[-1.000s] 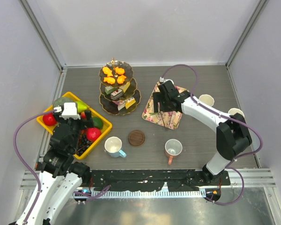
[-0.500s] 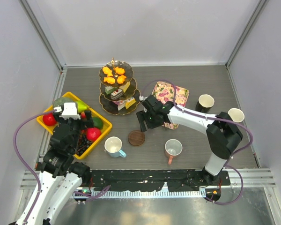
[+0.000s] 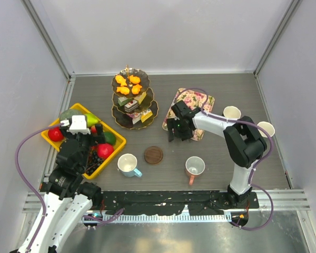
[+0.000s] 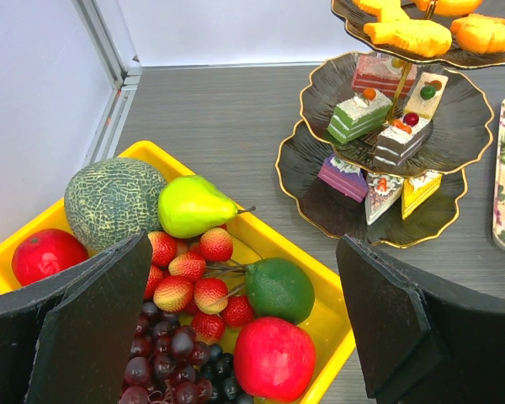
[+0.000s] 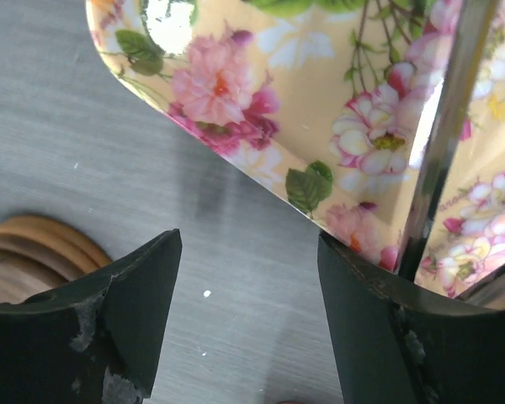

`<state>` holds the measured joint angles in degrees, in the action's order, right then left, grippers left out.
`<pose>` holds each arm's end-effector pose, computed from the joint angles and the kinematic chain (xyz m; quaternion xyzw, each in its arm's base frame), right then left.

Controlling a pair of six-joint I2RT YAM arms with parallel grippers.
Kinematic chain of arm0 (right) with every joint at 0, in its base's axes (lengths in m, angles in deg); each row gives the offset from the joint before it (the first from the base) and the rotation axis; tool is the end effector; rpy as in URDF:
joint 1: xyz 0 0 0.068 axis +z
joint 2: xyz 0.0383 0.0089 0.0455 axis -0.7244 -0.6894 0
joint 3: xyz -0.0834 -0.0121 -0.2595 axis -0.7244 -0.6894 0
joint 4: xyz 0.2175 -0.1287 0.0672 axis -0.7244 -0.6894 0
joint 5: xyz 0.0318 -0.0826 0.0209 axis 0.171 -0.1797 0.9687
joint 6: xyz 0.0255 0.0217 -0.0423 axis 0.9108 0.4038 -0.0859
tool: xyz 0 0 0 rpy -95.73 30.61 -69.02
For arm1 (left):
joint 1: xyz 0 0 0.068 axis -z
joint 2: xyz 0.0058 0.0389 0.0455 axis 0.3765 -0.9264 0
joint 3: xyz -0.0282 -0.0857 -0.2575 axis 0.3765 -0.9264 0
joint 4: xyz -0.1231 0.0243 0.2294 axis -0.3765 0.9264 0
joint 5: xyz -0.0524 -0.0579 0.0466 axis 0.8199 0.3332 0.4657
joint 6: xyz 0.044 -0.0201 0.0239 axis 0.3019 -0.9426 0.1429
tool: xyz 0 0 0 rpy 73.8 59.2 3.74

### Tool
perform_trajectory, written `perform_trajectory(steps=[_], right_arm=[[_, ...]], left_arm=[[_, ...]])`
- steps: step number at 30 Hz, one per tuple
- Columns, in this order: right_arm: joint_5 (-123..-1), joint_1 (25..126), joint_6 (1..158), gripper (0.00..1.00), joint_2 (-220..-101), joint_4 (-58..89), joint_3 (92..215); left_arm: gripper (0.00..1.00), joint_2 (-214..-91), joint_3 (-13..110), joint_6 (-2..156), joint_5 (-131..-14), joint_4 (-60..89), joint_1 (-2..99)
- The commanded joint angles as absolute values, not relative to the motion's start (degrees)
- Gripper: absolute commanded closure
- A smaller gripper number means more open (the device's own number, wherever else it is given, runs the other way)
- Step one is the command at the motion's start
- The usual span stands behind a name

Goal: Serve the afternoon tea

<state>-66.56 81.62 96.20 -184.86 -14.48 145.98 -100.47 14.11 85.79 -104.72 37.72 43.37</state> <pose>0.2959 0.2112 0.1662 -0.1059 0.9751 0.1183 0.1550 0.1037 -0.0248 0.3253 -0.0181 0.7416 0.0174 0.6704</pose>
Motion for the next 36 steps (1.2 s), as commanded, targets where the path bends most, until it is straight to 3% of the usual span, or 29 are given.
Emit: perform_trajectory(steps=[1,18,27,36], right_arm=[[-68.33,76.93,98.00,0.27,-187.29,-11.38,149.13],[-75.53,62.07,102.22,0.24,-199.51,-13.66,166.89],[-77.57,58.63,101.61,0.23,-196.36,-13.57,165.93],[-68.63,62.50,95.81,0.24,-189.49,-9.54,162.94]], left_arm=[[0.01,-100.95,14.12,85.99,-104.70,34.79,43.21],[0.01,-102.36,13.95,86.34,-104.88,34.61,43.21],[0.01,-102.62,14.03,86.34,-104.79,34.61,43.21],[0.01,-102.27,14.12,86.34,-104.79,34.61,43.21]])
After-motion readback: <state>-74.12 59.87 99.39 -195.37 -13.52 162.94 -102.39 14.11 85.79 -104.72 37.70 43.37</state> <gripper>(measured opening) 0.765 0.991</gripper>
